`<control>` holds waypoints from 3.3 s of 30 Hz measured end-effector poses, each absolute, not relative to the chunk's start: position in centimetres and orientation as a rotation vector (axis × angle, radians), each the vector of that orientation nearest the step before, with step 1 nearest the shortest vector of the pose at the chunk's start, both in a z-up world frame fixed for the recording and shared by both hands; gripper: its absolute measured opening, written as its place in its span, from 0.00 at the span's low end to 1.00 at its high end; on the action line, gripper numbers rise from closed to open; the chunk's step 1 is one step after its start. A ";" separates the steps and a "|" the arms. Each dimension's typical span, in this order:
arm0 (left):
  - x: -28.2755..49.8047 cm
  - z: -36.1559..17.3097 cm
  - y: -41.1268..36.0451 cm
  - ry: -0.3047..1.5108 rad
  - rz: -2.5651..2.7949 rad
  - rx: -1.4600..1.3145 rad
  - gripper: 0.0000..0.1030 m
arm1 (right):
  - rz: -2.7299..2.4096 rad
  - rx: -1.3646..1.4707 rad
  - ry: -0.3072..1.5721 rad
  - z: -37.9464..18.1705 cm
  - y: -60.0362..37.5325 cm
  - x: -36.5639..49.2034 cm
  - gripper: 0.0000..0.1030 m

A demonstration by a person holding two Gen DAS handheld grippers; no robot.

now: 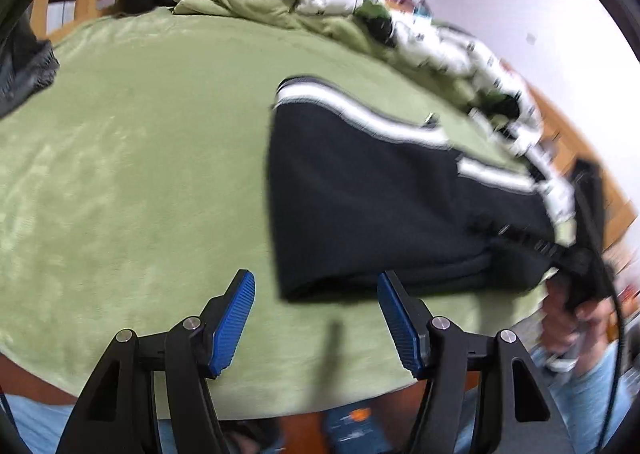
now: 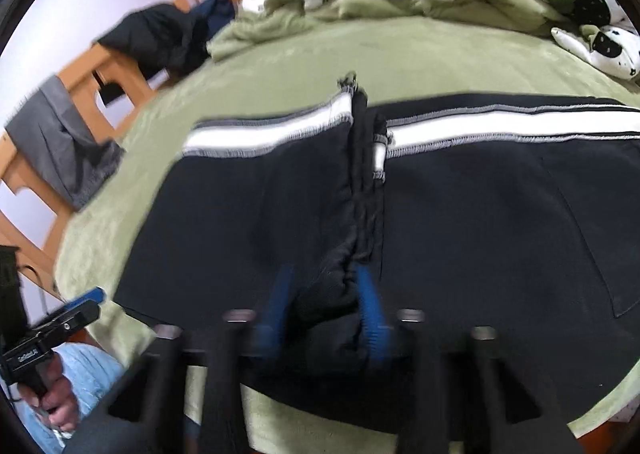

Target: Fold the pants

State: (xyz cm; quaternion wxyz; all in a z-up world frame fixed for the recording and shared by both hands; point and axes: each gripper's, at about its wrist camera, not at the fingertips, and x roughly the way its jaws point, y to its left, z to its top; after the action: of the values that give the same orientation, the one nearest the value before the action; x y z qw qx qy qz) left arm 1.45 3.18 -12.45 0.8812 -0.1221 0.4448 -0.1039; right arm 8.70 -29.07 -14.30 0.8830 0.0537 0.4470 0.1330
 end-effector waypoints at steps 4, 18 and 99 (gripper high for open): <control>1.6 -13.6 3.1 0.929 -0.175 -0.209 0.60 | 0.320 0.168 0.914 -13.8 -30.8 7.4 0.18; 2.5 -15.5 2.4 0.886 -0.147 -0.141 0.60 | 0.276 0.252 0.978 -15.2 -31.1 9.2 0.47; 7.6 -13.9 0.8 0.971 -0.273 -0.375 0.64 | -0.279 0.290 0.791 -11.6 -50.6 -0.2 0.61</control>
State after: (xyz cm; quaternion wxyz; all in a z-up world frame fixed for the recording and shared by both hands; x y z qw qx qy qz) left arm 7.55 0.82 -13.93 0.8587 -0.1786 0.4625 -0.1301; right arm -0.22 -50.60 -11.59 0.9030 0.1405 0.3828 -0.1350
